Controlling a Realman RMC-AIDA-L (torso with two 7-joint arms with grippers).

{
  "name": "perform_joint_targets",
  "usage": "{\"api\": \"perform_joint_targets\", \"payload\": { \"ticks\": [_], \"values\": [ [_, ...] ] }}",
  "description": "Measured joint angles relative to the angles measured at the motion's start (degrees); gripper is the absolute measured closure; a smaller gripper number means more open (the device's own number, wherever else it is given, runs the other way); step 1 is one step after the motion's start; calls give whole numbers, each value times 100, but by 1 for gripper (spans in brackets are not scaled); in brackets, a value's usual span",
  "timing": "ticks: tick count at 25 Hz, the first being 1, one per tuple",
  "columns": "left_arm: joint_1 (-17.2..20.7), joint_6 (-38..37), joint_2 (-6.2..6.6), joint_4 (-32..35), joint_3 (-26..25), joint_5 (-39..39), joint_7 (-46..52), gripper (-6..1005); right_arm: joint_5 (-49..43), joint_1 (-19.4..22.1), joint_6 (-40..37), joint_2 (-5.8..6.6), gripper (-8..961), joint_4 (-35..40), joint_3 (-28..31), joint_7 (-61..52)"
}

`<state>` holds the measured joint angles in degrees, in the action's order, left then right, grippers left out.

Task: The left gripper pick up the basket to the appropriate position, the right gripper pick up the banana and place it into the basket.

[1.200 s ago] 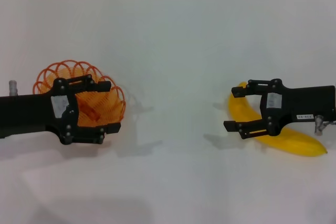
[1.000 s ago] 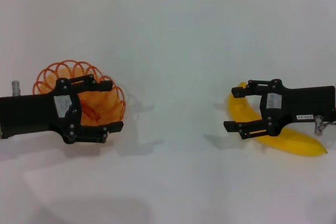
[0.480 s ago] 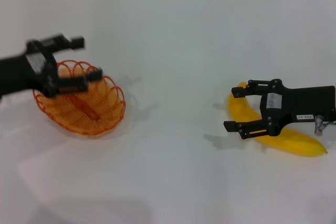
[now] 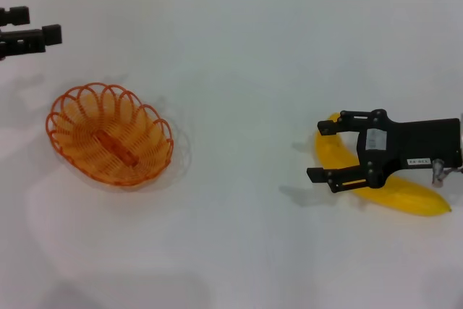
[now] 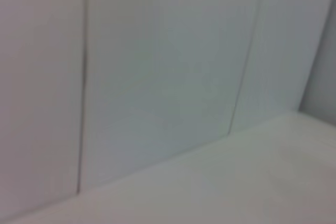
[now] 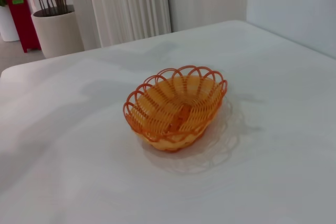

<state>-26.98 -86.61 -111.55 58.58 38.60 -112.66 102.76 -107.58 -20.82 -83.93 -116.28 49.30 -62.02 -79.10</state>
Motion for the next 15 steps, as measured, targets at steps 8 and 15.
{"api": "perform_joint_targets", "payload": {
  "ticks": [8,15],
  "values": [
    [-437,-26,285,36,33,-1411,940,142,-23,-36,0,0,60,-15,-20,0],
    [-811,-35,158,29,101,-2655,1199,146,-117,-70,68,0,60,-65,-48,-11]
  ]
}}
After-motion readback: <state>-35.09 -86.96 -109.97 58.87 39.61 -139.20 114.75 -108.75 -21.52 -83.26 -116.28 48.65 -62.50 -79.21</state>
